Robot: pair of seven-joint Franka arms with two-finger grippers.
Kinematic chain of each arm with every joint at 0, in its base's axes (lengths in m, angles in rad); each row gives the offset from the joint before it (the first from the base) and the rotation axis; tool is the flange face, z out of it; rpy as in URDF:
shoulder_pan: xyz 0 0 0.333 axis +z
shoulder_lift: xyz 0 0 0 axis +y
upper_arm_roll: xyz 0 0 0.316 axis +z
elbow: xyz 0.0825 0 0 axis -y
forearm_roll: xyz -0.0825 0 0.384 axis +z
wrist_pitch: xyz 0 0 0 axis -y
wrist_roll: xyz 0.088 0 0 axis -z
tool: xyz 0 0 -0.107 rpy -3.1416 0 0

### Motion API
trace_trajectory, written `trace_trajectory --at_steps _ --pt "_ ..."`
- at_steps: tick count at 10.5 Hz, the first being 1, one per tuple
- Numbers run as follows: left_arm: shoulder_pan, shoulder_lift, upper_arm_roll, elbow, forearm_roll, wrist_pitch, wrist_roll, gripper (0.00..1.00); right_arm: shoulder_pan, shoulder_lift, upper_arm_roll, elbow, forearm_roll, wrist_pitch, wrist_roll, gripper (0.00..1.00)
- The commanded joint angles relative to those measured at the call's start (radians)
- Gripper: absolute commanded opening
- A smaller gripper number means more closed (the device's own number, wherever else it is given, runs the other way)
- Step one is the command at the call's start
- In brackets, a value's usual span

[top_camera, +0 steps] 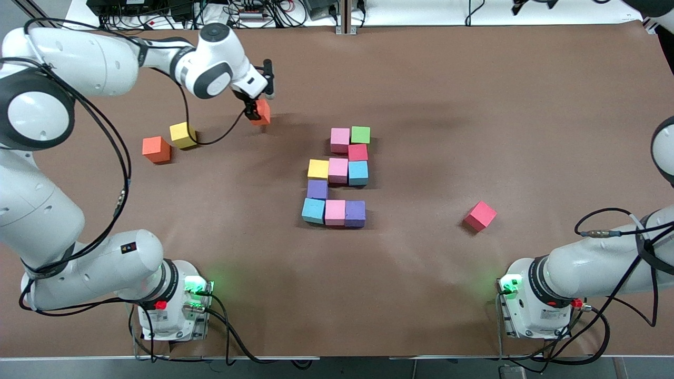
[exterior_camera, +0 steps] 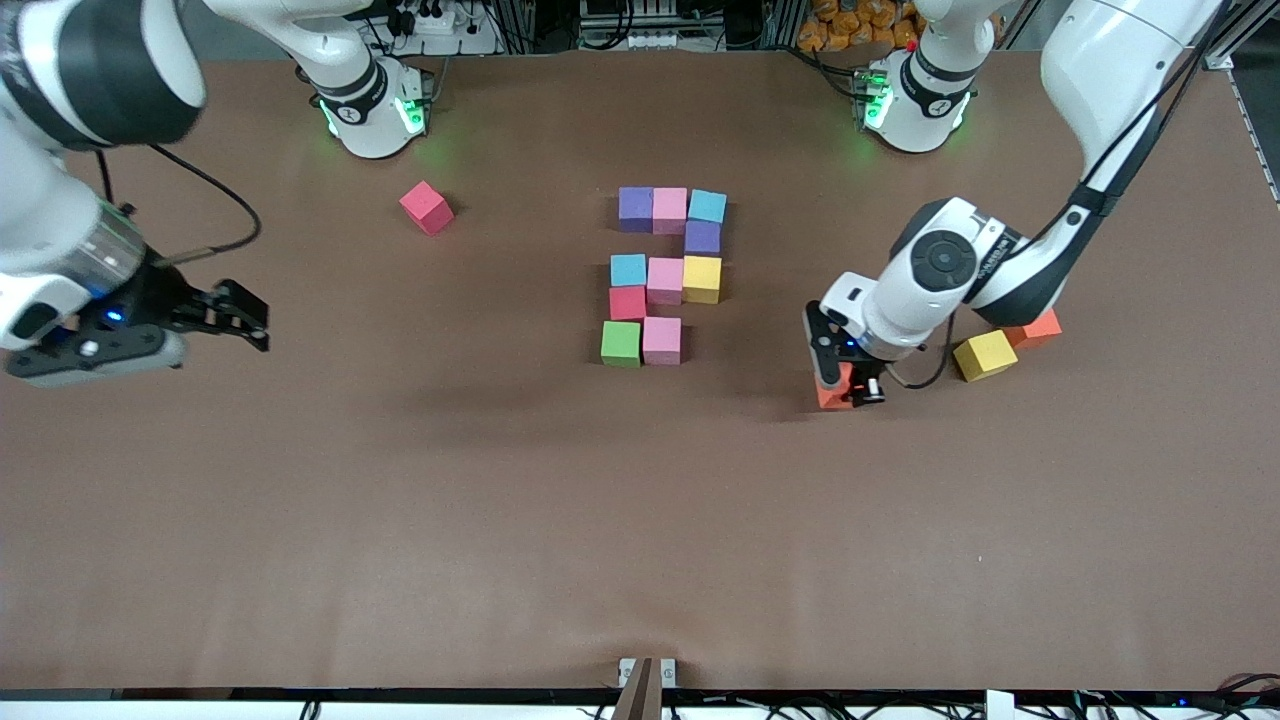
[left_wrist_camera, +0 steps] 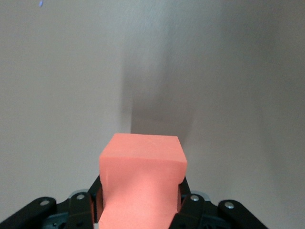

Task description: Form number 2 with 11 blocks

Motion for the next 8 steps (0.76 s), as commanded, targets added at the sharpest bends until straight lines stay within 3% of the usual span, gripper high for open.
trace_trajectory --at_steps 1,3,6,8 --pt "-0.07 0.051 0.0 0.112 0.008 -0.128 -0.044 0.2 -0.003 -0.029 -0.064 0.067 0.023 -0.096 0.014 1.0" --pt "-0.143 0.092 0.005 0.207 0.008 -0.248 -0.094 0.2 -0.005 -0.029 -0.103 0.139 0.023 -0.179 0.041 1.0" --pt "-0.167 0.111 0.009 0.227 0.008 -0.251 -0.119 0.2 0.013 -0.025 -0.178 0.207 0.025 -0.253 0.03 1.0" --pt "-0.223 0.125 0.011 0.241 0.008 -0.254 -0.182 0.2 0.017 -0.026 -0.176 0.205 0.057 -0.291 0.029 1.0"
